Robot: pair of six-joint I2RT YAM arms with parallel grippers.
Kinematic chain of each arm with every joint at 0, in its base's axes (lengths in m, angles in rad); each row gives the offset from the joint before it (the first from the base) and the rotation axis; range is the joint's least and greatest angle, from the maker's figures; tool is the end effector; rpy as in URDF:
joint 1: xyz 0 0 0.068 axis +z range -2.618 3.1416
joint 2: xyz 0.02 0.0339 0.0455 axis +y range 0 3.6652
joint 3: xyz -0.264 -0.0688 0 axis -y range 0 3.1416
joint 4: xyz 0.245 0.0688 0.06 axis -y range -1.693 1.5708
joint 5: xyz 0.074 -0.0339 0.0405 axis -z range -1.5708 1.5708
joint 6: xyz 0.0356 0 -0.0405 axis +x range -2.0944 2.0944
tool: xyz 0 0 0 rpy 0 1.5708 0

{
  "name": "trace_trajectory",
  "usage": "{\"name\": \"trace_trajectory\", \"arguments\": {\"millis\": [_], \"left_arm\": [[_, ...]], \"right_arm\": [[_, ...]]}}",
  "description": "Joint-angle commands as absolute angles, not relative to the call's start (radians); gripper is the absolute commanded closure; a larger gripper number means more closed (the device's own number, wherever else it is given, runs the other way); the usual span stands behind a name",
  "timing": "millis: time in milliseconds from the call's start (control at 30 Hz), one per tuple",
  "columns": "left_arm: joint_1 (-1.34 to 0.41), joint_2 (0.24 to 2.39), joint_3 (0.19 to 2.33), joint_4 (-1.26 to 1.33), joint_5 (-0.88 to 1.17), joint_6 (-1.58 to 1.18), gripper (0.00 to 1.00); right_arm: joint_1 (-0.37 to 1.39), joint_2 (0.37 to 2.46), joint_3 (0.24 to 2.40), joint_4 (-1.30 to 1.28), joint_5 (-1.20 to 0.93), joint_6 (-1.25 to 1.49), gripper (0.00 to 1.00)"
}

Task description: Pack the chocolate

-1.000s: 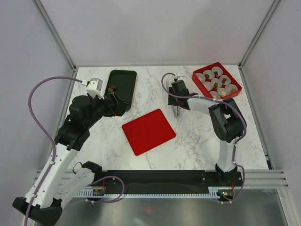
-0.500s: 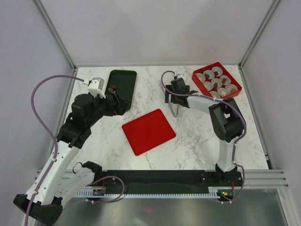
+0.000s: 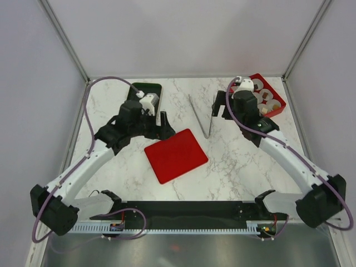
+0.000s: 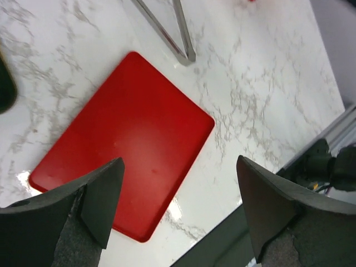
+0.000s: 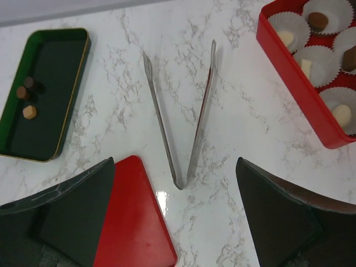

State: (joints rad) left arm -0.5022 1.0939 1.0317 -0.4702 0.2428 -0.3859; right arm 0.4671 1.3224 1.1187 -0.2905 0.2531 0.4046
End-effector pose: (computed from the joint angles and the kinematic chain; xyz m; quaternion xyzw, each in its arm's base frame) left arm 0.2068 -0.1233 0.3376 0.1101 0.8569 -0.3065 0.3996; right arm 0.2742 0.1283 0.3271 0.0381 0.8533 0.1165 0.5068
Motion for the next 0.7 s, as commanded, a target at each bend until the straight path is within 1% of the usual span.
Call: {"name": "trace_trajectory", "arguments": {"millis": [0,100,233,333,367,500,667], "left_arm": [[-0.630,1.224,1.109,-0.563,0.279,-0.339,0.12],[-0.762,1.326,1.112,-0.572,0.158,-0.330,0.14],[-0.873,1.436,1.089,-0.525,0.080,-0.296,0.16],[-0.940,1.523,1.095,-0.517,0.003,-0.278,0.25],[-0.954,1.538,1.097,-0.514,0.003,-0.269,0.32],[-1.011,1.598,1.101,-0.494,-0.052,-0.253,0.36],[-1.032,1.650,1.066,-0.430,-0.090,-0.249,0.43]], "right_arm": [[0.465,1.171,1.045,-0.327,0.308,0.416,0.02],[0.465,1.065,0.977,-0.302,0.365,0.436,0.02],[0.463,0.960,0.899,-0.288,0.419,0.443,0.02],[0.463,0.888,0.879,-0.288,0.420,0.451,0.02],[0.463,0.862,0.871,-0.287,0.417,0.451,0.02],[0.463,0.825,0.858,-0.287,0.402,0.453,0.02],[0.463,0.799,0.842,-0.287,0.396,0.451,0.02]]}}
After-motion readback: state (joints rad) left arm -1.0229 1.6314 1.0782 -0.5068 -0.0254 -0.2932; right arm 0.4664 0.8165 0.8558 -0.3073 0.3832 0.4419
